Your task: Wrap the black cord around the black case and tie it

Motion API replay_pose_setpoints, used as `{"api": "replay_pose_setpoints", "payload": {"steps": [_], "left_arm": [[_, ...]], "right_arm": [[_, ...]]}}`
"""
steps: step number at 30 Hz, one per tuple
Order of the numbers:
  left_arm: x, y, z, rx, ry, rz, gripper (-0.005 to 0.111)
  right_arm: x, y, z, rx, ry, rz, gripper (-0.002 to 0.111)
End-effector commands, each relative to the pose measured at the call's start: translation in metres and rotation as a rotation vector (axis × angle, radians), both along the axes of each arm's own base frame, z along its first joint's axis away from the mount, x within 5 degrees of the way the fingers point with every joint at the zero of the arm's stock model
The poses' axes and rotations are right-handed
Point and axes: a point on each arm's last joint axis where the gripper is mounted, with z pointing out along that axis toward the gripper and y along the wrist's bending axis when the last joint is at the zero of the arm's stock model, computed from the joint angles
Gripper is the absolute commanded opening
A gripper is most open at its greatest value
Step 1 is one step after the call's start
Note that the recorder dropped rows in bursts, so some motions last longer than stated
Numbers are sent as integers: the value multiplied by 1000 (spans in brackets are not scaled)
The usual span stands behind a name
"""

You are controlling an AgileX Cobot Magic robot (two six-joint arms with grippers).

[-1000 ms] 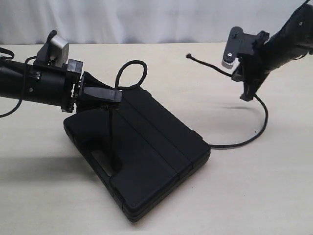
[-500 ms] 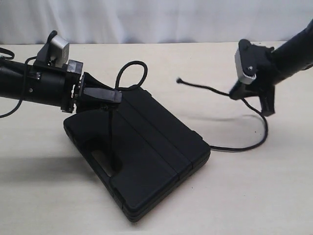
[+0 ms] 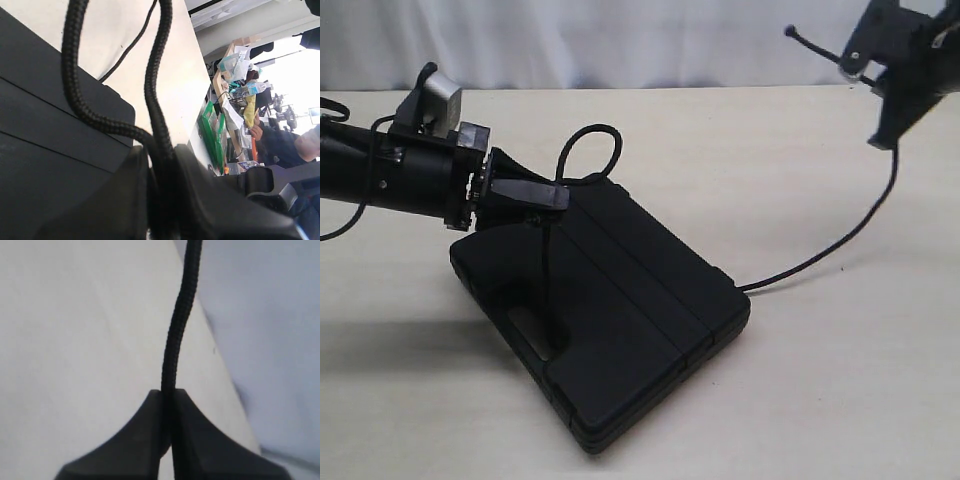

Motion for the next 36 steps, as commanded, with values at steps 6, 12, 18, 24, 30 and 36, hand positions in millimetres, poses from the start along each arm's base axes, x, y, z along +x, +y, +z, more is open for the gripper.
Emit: {"api": "replay_pose_setpoints", "payload": {"steps": [6,12,18,24,30,36], "left_arm": [[0,-1,8,-32,-21,-4,0],[0,-1,8,-32,-21,-4,0],[0,-1,8,-32,-21,-4,0],[4,3,11,-64,-24,44,0],[14,22,9,-132,23,175,0],[27,22,-17,-213,187,257,0]], "right_arm": [[3,66,7,305,-95,295,5],[0,52,-6,204,-42,302,5],[-24,53,-39,138,172,405,5],[-38,56,-35,155,276,655,5],[-42,39,-28,225,329,677,5],[-44,62,-25,285,328,728,5]]}}
